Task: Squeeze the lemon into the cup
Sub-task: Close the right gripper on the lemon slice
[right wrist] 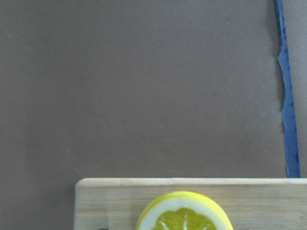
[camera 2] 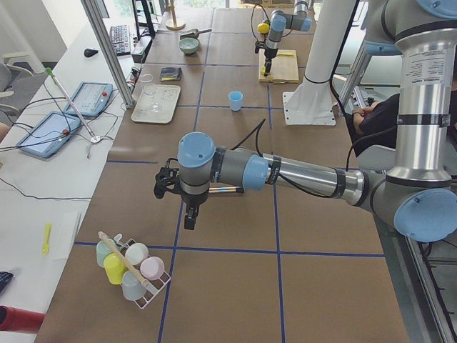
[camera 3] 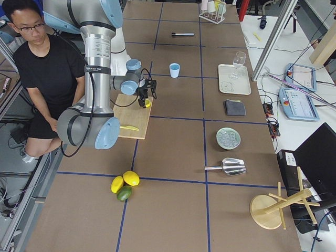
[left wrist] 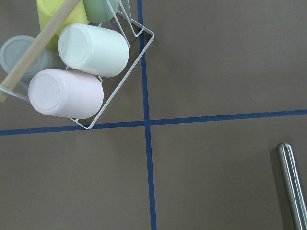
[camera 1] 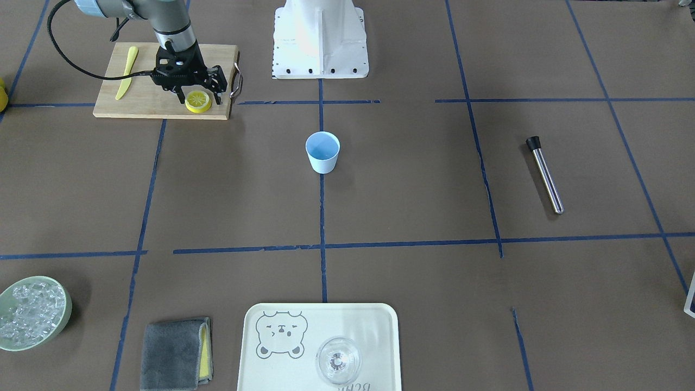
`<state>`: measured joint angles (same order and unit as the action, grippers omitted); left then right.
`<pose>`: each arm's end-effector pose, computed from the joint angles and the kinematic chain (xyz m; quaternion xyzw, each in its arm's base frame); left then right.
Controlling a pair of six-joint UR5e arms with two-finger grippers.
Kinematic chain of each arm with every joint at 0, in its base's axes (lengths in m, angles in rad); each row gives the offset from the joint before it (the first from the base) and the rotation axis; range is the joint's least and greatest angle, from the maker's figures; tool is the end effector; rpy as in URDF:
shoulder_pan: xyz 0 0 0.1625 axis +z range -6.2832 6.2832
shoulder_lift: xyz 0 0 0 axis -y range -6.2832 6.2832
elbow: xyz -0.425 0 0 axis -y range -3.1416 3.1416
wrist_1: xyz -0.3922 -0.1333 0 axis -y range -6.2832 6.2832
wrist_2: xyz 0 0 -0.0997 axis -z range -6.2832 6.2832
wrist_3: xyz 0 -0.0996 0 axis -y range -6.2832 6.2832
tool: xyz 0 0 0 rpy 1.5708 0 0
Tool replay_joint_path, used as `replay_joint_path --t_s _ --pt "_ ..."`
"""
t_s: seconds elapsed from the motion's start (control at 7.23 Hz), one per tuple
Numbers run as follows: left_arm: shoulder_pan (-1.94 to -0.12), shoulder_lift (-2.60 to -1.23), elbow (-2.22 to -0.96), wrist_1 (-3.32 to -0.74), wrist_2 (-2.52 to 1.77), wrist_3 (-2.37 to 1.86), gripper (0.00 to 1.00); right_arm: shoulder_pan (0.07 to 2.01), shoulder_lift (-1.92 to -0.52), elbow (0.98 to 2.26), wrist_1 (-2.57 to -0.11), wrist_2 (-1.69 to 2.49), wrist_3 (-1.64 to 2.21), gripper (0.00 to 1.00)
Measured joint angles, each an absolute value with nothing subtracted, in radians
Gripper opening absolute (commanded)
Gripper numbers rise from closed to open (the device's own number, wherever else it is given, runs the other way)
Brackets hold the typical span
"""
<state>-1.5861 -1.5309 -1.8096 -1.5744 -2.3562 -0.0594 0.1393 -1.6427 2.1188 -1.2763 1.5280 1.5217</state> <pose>-0.0702 -0.4783 0.5586 0.0850 0.3827 0.0043 0.9199 -0.4354 -0.1999 0.4086 0.0551 -0.3722 0.0498 0.9252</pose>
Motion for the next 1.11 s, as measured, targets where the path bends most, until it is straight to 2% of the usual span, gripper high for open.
replay_joint_path --t_s 1.11 --pt "-1.588 -1.525 -1.822 -1.575 -2.356 -0.059 1.0 0.162 -1.65 2.12 -1.276 1.53 1.523 0.9"
